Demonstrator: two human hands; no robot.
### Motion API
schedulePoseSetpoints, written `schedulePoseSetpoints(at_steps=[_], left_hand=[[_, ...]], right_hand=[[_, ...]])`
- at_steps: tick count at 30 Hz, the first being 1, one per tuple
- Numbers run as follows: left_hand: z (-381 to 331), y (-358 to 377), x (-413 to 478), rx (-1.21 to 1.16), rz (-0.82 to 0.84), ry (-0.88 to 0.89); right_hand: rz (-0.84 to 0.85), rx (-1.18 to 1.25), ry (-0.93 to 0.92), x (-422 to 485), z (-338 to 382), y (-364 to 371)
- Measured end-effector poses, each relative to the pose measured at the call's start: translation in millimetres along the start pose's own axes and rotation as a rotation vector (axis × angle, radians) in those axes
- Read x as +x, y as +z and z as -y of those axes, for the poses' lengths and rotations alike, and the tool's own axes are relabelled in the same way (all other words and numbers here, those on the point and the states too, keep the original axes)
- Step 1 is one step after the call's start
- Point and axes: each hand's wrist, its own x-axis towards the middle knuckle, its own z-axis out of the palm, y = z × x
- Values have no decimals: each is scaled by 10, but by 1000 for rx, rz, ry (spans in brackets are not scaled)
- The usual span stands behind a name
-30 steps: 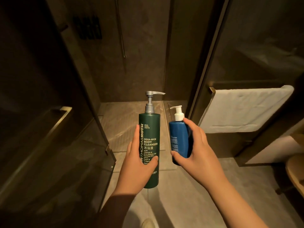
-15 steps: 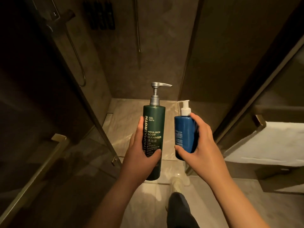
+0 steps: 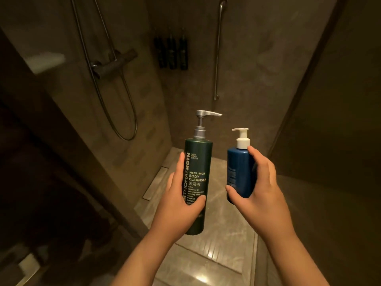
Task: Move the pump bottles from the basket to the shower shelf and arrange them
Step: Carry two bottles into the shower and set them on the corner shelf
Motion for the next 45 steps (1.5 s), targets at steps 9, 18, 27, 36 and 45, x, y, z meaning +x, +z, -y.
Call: schedulePoseSetpoints(at_steps=[9, 18, 27, 36, 45], left_hand=[[154, 96, 968, 51, -86, -60], [386, 224, 2351, 4, -125, -24], [483, -447, 3809, -34, -250, 7], [630, -1308, 4362, 82, -484, 0], [614, -2183, 4490, 183, -849, -50]], right_hand=[[71, 5, -27, 1034, -363, 301], [93, 16, -74, 2267, -675, 620], [102, 53, -246, 3916, -456, 1281], [249, 259, -423, 4879, 68, 2205], [486, 525, -700, 5612, 913, 3181]])
